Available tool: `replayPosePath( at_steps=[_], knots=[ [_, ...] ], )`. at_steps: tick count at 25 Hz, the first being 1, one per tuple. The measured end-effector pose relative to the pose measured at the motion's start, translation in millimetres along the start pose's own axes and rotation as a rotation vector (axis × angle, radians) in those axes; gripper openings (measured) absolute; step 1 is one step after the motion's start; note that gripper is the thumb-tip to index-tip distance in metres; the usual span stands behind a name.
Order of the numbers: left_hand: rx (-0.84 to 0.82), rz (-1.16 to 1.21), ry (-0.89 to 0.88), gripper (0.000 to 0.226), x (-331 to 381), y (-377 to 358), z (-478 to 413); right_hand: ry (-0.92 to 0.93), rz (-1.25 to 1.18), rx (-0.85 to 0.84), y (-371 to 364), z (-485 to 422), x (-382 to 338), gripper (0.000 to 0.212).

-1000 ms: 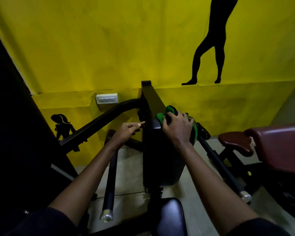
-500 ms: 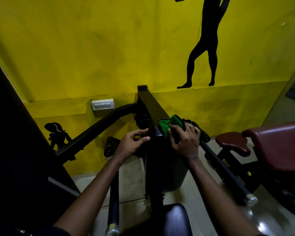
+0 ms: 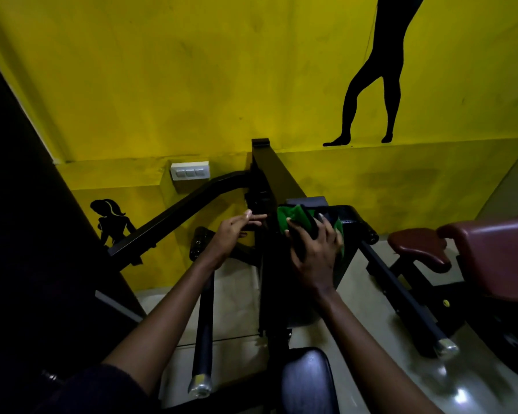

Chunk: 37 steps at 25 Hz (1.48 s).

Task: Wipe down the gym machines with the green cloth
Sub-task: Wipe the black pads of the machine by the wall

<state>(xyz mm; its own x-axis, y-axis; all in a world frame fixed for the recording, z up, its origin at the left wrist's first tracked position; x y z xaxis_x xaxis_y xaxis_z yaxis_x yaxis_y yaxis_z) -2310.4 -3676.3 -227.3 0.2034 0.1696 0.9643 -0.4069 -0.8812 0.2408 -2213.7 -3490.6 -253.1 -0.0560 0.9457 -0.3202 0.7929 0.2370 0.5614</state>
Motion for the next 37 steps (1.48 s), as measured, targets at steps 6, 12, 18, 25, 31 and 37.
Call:
replayPosePath(
  at_steps=[6, 12, 18, 25, 31, 37],
  knots=[
    [0.025, 0.049, -0.018, 0.060, -15, 17, -20, 0.466, 0.227, -0.121, -24, 9, -39, 0.011],
    [-0.008, -0.041, -0.124, 0.021, -50, 53, -42, 0.654, 0.409, -0.115, -36, 39, -28, 0.048],
    [-0.313, -0.069, -0.126, 0.015, -33, 14, -49, 0.769, 0.429, -0.385, -58, 73, -16, 0.038],
    [-0.259, -0.053, -0.126, 0.029, -39, -1, -43, 0.779, 0.387, -0.317, -40, 62, 26, 0.031],
    [-0.131, -0.159, -0.212, 0.049, -30, -19, -38, 0.335, 0.170, -0.025, -22, 60, 44, 0.053],
    [0.024, -0.300, -0.480, 0.035, 1, -41, -17, 0.038, 0.008, 0.152, 5, -5, 32, 0.047]
  ],
)
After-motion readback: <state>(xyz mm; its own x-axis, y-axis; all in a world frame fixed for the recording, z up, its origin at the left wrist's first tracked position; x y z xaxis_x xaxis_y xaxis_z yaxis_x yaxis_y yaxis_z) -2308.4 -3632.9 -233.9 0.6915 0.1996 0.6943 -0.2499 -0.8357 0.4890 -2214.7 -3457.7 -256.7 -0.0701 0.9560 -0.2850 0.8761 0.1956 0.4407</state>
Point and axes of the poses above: each hand's wrist, its own z-axis away from the middle knuckle, its own y-axis out of the back of the hand, x = y × z, the point moved 3 cm from there along -z, towards the middle knuckle
